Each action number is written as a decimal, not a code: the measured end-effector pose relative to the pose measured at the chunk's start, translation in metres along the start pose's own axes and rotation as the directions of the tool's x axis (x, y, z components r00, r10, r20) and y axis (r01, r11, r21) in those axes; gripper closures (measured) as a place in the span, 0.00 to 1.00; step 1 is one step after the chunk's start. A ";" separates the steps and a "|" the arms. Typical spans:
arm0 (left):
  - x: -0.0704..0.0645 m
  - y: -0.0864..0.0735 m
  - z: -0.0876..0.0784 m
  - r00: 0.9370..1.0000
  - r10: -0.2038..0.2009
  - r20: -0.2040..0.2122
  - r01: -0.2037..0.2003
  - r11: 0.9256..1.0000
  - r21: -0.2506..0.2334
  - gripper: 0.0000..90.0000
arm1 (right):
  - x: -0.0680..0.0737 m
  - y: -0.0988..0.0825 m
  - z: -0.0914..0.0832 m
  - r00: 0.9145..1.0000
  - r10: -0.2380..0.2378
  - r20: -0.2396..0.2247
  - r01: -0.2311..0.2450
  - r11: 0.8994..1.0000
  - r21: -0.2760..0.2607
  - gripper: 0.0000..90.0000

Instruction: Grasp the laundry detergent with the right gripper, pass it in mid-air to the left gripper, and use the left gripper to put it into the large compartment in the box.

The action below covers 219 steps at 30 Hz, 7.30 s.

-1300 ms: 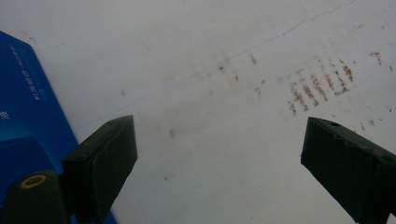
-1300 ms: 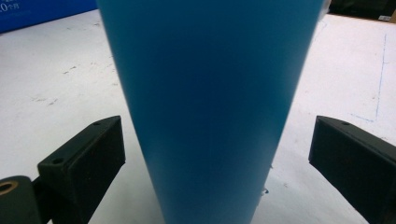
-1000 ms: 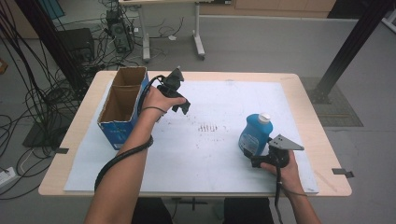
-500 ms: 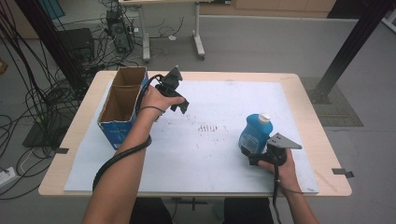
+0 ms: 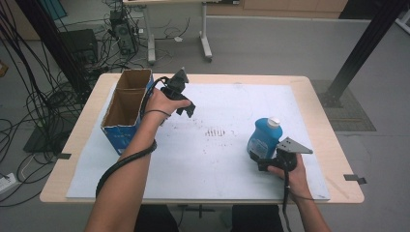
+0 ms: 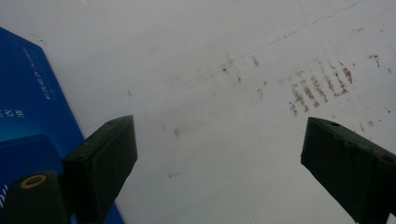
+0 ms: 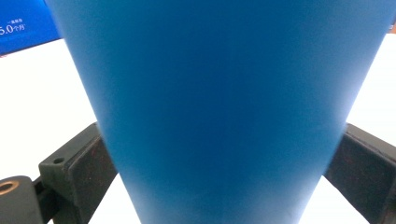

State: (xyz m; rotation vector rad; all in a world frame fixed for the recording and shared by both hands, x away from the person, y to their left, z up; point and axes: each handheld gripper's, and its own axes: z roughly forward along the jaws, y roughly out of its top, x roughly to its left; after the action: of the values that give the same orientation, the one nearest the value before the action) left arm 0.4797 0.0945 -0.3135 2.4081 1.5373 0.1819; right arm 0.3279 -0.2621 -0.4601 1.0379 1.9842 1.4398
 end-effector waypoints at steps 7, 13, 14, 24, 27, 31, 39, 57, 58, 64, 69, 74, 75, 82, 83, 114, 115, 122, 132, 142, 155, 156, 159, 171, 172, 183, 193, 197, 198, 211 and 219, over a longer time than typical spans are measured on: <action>-0.001 0.000 -0.001 1.000 -0.001 -0.001 0.001 1.000 -0.002 0.12 | 0.000 0.000 0.000 1.000 0.002 -0.001 -0.002 1.000 0.001 0.04; -0.002 0.001 -0.001 1.000 0.003 0.000 -0.003 1.000 -0.001 0.12 | 0.000 0.000 -0.001 1.000 0.004 -0.002 -0.004 1.000 0.000 0.04; -0.002 0.001 -0.001 1.000 0.003 0.000 -0.003 1.000 -0.002 0.12 | 0.000 0.000 -0.001 1.000 0.004 -0.001 -0.004 1.000 0.000 0.04; -0.003 0.001 -0.001 1.000 0.005 -0.004 -0.005 1.000 -0.001 0.12 | 0.000 0.000 0.000 1.000 0.002 -0.004 -0.002 1.000 0.000 0.04; -0.003 0.001 -0.002 1.000 0.002 -0.003 -0.002 1.000 -0.002 0.12 | 0.000 0.000 0.000 1.000 0.006 -0.003 -0.006 1.000 -0.001 0.04; -0.004 0.002 -0.001 1.000 0.008 -0.002 -0.008 1.000 -0.002 0.12 | 0.000 0.000 0.000 1.000 0.003 -0.003 -0.003 1.000 0.000 0.04; -0.004 0.002 -0.001 1.000 0.002 -0.006 -0.002 1.000 0.000 0.12 | 0.000 0.000 0.000 1.000 0.008 -0.003 -0.008 1.000 -0.003 0.04; -0.005 0.003 -0.005 1.000 0.006 -0.009 -0.006 1.000 -0.004 0.12 | 0.000 0.000 -0.001 1.000 0.012 -0.004 -0.012 1.000 -0.005 0.04; -0.005 0.003 -0.005 1.000 0.006 -0.008 -0.006 1.000 -0.005 0.12 | 0.000 0.000 -0.001 1.000 0.013 -0.001 -0.013 1.000 -0.006 0.04; -0.005 0.003 -0.005 1.000 0.007 -0.006 -0.007 1.000 -0.004 0.12 | -0.001 0.000 -0.001 1.000 0.013 -0.003 -0.013 1.000 -0.004 0.04; -0.004 0.003 -0.004 1.000 0.006 -0.008 -0.006 1.000 -0.002 0.12 | -0.001 0.000 0.000 1.000 0.012 -0.003 -0.012 1.000 -0.003 0.04; -0.005 0.003 -0.004 1.000 0.004 -0.008 -0.004 1.000 -0.005 0.12 | -0.001 0.000 0.000 1.000 0.012 -0.002 -0.012 1.000 -0.003 0.04; -0.005 0.004 -0.004 1.000 0.006 -0.007 -0.006 1.000 -0.006 0.12 | -0.001 0.000 0.000 1.000 0.012 -0.002 -0.012 1.000 -0.003 0.04; -0.005 0.004 -0.003 1.000 0.011 -0.005 -0.011 1.000 -0.005 0.12 | -0.001 0.000 0.000 1.000 0.014 -0.002 -0.014 1.000 -0.004 0.04; -0.005 0.004 -0.003 1.000 0.008 -0.005 -0.008 1.000 -0.005 0.12 | -0.001 0.000 0.000 1.000 0.013 -0.003 -0.013 1.000 -0.004 0.04; -0.004 0.001 -0.006 1.000 0.002 0.002 -0.002 1.000 -0.010 0.12 | 0.002 0.004 0.004 1.000 -0.004 -0.007 0.004 1.000 -0.030 0.08; -0.004 0.001 -0.006 1.000 0.002 0.002 -0.002 1.000 -0.010 0.12 | 0.002 0.004 0.004 1.000 -0.004 -0.007 0.004 1.000 -0.030 0.08; -0.003 0.000 -0.005 1.000 -0.003 0.005 0.003 1.000 -0.011 0.12 | 0.002 0.004 0.002 1.000 -0.002 0.005 0.002 0.999 -0.044 0.17; -0.005 0.000 -0.004 1.000 0.001 0.007 -0.001 1.000 -0.008 0.12 | 0.002 0.005 -0.001 1.000 -0.007 0.016 0.008 0.999 -0.051 0.25; -0.006 0.001 -0.005 1.000 0.002 0.007 -0.002 1.000 -0.012 0.12 | 0.002 0.004 -0.002 1.000 -0.006 0.026 0.008 0.999 -0.052 0.34; -0.007 0.001 -0.007 1.000 0.002 0.006 -0.001 1.000 -0.016 0.12 | 0.004 0.005 -0.003 1.000 -0.013 0.016 0.014 0.999 -0.053 0.42; -0.007 0.000 -0.007 1.000 0.002 0.005 -0.002 1.000 -0.013 0.12 | 0.004 0.005 -0.003 1.000 -0.013 0.015 0.013 0.999 -0.052 0.42; -0.007 0.000 -0.007 1.000 0.002 0.004 -0.002 1.000 -0.014 0.12 | 0.004 0.005 -0.003 1.000 -0.011 0.011 0.012 0.999 -0.053 0.44; -0.008 -0.002 -0.007 1.000 -0.003 0.003 0.003 1.000 -0.014 0.12 | 0.005 0.005 -0.003 1.000 -0.015 0.011 0.016 0.998 -0.054 0.45; -0.008 -0.002 -0.007 1.000 -0.001 0.004 0.001 1.000 -0.014 0.12 | 0.005 0.004 -0.004 1.000 -0.016 0.012 0.017 0.998 -0.055 0.45; -0.009 -0.001 -0.005 1.000 0.002 0.004 -0.002 1.000 -0.008 0.12 | 0.005 0.004 -0.003 1.000 -0.023 0.015 0.023 0.998 -0.057 0.45; -0.010 0.000 -0.006 1.000 0.006 0.000 -0.006 1.000 -0.007 0.12 | 0.005 0.005 -0.003 1.000 -0.024 0.015 0.024 0.998 -0.050 0.45; -0.010 0.000 -0.006 1.000 0.005 0.001 -0.005 1.000 -0.011 0.12 | 0.005 0.005 -0.003 1.000 -0.024 0.015 0.024 0.998 -0.050 0.45; -0.011 0.000 -0.006 1.000 0.005 0.000 -0.005 1.000 -0.010 0.12 | 0.005 0.005 -0.003 1.000 -0.023 0.016 0.024 0.998 -0.051 0.45; -0.012 0.002 -0.006 1.000 0.012 0.005 -0.012 1.000 -0.008 0.12 | 0.005 0.006 -0.003 1.000 -0.020 0.014 0.021 0.999 -0.047 0.45; -0.015 0.005 -0.007 1.000 0.013 0.008 -0.013 1.000 -0.017 0.12 | 0.004 0.007 -0.003 1.000 -0.022 0.002 0.022 0.999 -0.040 0.45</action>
State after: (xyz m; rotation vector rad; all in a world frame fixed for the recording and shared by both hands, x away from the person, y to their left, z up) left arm 0.4763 0.0804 -0.3044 2.4034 1.5115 0.1868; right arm 0.3254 -0.2600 -0.4527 0.9971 1.9521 1.4607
